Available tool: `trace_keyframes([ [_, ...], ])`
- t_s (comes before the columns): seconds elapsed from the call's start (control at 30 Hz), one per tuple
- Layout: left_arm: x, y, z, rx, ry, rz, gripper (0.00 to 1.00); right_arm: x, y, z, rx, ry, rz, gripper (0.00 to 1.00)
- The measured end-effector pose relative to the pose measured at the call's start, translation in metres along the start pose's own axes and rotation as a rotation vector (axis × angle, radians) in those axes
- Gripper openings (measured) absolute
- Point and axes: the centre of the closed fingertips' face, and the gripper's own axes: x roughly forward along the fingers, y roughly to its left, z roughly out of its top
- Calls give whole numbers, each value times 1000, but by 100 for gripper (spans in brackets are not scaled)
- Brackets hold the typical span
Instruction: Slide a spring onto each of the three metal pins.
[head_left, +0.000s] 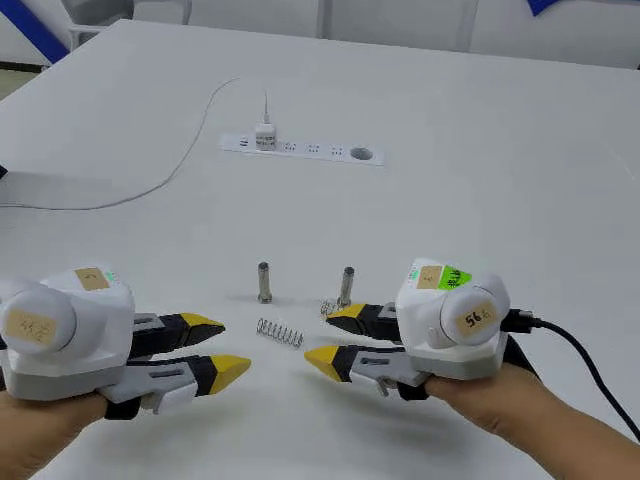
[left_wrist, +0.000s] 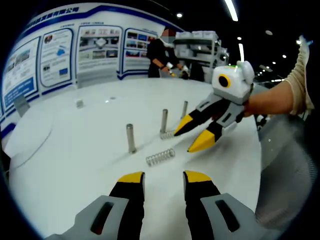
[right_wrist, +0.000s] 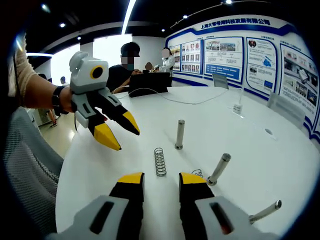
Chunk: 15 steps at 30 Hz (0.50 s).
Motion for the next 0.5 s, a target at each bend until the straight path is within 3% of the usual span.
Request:
trace_keyframes([
  [0.5, 1, -3, -2, -13, -7, -1, 31, 21, -2, -2, -5, 22, 9, 22],
])
